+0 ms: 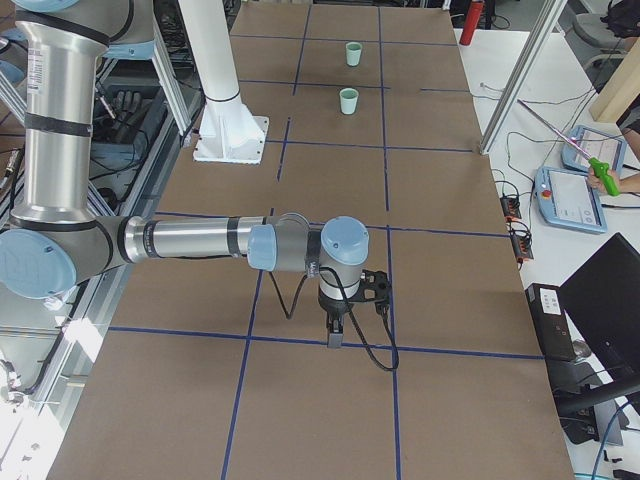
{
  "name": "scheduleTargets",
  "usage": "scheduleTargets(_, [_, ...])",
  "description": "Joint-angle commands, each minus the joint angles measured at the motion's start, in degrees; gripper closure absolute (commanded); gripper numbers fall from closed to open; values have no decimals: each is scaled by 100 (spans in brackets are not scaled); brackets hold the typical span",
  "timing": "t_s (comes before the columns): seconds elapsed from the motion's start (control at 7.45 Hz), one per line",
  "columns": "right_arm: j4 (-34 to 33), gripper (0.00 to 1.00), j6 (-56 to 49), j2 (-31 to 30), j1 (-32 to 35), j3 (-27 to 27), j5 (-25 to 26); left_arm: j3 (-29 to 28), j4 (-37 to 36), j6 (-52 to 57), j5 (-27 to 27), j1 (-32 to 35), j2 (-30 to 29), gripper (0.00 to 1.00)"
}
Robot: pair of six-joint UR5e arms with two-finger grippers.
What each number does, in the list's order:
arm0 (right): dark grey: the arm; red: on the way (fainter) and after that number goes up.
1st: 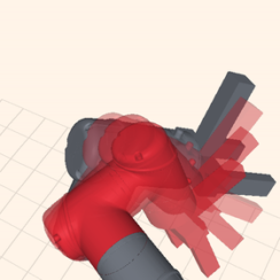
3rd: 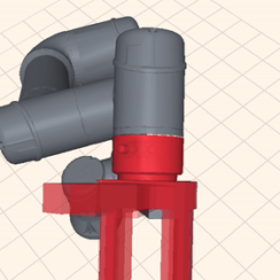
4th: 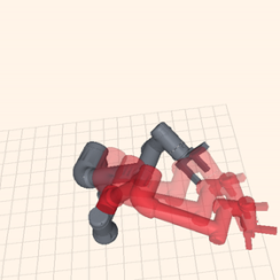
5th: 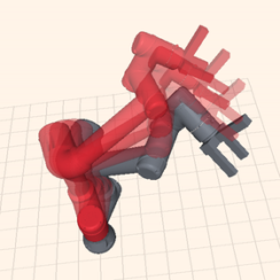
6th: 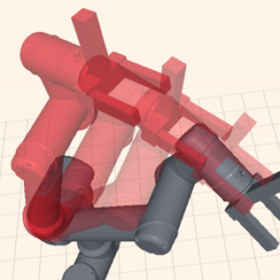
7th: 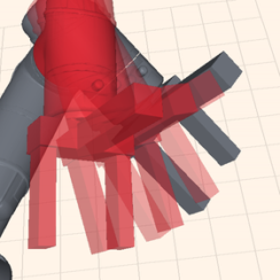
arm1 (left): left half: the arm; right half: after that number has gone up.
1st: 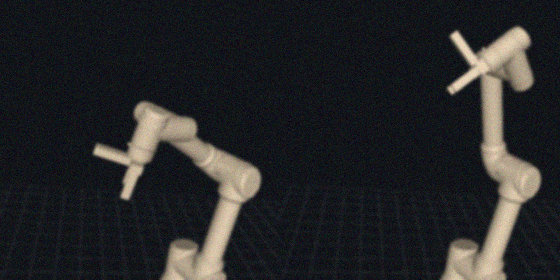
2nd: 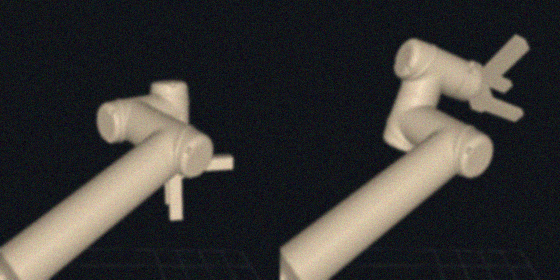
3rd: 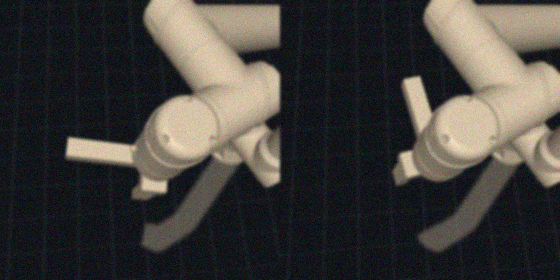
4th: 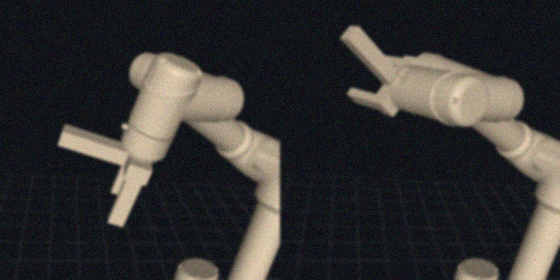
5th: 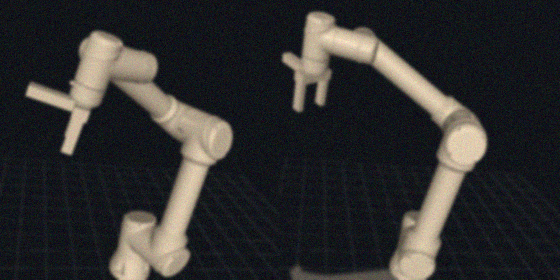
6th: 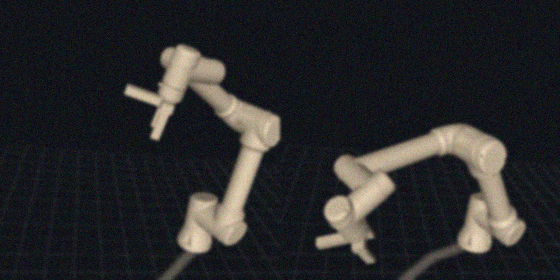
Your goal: Stack cups
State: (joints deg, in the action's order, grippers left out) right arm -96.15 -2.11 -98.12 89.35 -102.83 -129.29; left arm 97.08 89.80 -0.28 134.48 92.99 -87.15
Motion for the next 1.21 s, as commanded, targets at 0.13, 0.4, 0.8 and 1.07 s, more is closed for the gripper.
scheduleTargets(0.13, [0, 0, 0, 3, 4, 0, 0, 4, 283, -77, 52, -9, -12, 0])
scheduleTargets(0.4, [0, 0, 0, -6, 4, 0, 0, 82, 536, -95, 61, -209, -4, 0])
scheduleTargets(0.8, [0, 0, 0, 3, -5, 0, 0, 303, 1666, -3065, 9, -1744, 66, 0])
scheduleTargets(1.07, [0, 0, 0, 3, -5, 0, 0, 102, 2259, -3670, -52, -2160, 137, 0])
